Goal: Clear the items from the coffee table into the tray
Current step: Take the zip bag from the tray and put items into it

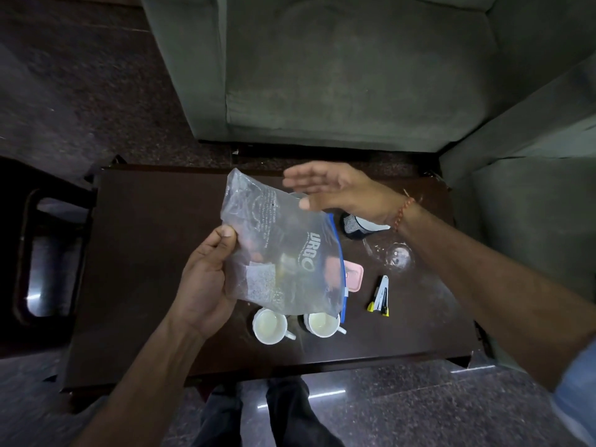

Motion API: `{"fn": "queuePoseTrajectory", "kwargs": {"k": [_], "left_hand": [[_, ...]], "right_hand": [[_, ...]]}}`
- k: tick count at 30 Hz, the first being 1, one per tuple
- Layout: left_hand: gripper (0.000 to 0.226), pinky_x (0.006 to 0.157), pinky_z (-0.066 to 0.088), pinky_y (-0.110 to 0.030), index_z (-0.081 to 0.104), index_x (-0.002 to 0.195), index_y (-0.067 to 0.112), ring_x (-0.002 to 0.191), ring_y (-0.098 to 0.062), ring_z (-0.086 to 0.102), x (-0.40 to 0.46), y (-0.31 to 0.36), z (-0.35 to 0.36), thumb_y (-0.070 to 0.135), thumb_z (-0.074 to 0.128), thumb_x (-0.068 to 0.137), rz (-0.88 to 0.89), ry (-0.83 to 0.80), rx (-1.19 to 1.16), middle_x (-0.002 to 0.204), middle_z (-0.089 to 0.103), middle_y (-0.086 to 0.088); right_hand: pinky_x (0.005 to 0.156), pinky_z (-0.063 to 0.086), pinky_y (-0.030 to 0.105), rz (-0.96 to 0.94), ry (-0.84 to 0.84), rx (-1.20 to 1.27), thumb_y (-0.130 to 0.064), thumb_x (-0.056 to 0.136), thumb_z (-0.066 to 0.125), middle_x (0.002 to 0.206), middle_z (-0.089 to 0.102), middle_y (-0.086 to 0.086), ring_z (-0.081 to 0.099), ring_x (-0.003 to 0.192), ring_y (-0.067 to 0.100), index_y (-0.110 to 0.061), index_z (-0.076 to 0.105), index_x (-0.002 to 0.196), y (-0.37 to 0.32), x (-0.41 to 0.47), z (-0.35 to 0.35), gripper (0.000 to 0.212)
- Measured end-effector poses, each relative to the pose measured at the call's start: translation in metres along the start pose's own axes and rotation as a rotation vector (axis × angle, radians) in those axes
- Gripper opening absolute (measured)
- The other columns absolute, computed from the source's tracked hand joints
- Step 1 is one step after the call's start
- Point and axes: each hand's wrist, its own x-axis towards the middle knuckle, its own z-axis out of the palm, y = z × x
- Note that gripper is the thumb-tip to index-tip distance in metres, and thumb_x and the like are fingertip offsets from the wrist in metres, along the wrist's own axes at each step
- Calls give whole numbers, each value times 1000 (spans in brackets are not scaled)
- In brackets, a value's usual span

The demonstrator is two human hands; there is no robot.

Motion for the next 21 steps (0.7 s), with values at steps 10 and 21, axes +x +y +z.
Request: {"fn": "queuePoseTrajectory", "kwargs": {"k": [10,21], "left_hand": [[32,87,57,-36,64,118,10,112,-23,64,-6,7,-16,29,46,99,-59,-19,-42,121,68,-9],[60,91,55,-46,62,126,20,114,-31,65,-46,5,-12,59,64,81,-186,-17,76,127,66,-13]], "right_hand": [[84,55,40,169,-297,-97,7,81,70,105,68,27,65,92,31,2,62,109,-7,17,15,29],[46,47,18,121,70,251,2,78,74,67,64,6,57,52,11,-17,63,71,3,-24,13,23]]}}
